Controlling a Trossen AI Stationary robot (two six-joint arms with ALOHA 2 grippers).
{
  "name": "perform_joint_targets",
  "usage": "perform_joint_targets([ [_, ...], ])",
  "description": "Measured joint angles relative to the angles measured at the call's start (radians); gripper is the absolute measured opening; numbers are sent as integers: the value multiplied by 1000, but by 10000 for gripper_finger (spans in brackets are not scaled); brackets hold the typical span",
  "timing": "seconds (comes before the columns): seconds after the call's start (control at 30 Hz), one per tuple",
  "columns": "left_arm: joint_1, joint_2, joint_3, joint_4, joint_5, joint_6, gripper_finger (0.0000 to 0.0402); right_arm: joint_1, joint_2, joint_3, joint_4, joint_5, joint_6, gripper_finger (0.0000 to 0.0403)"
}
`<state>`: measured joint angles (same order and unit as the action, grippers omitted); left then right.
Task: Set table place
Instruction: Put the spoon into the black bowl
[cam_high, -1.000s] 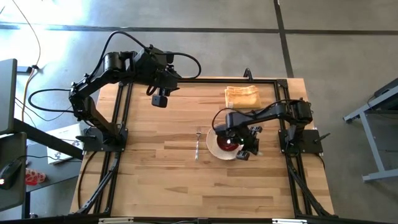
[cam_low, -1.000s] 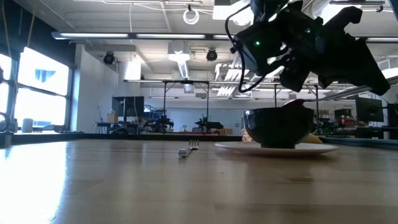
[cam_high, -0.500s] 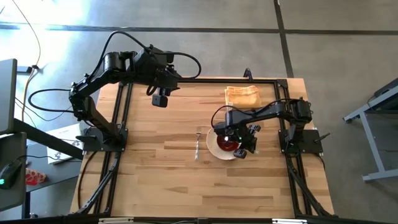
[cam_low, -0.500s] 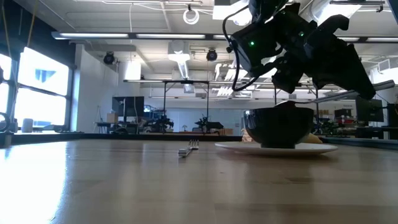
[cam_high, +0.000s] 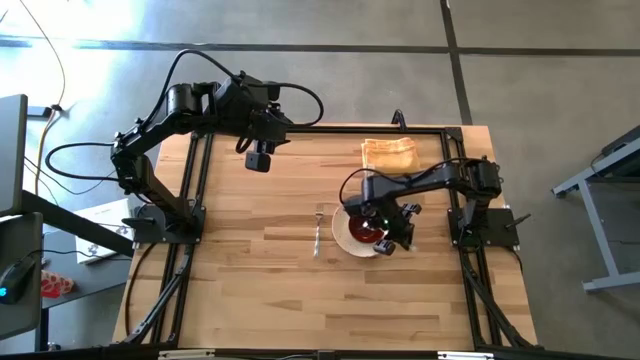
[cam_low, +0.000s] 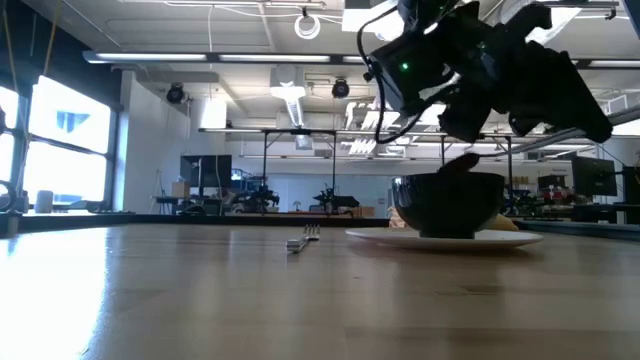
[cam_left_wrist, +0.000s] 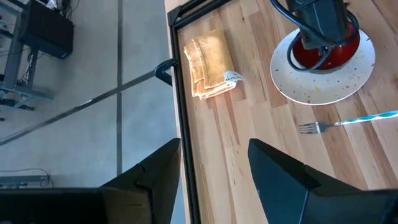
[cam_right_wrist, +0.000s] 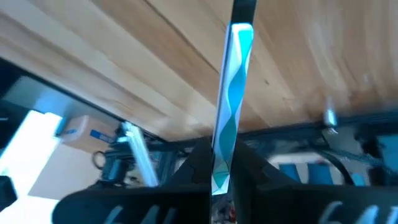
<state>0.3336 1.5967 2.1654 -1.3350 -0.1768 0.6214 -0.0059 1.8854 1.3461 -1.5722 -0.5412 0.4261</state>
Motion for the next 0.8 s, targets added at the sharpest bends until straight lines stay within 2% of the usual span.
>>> perform_joint_targets([
  [0.13,0,0,0,0,0,1,177,0,2,70,3,-29,19,1],
  [0.3,0,0,0,3,0,2,177,0,52,142,2,-18,16,1],
  [0.47,0,0,0,3,0,3,177,6,111,145,3,-16,-43,1],
  [0.8,0,0,0,2,0,23,177,9,86,145,1,8,-46,1],
])
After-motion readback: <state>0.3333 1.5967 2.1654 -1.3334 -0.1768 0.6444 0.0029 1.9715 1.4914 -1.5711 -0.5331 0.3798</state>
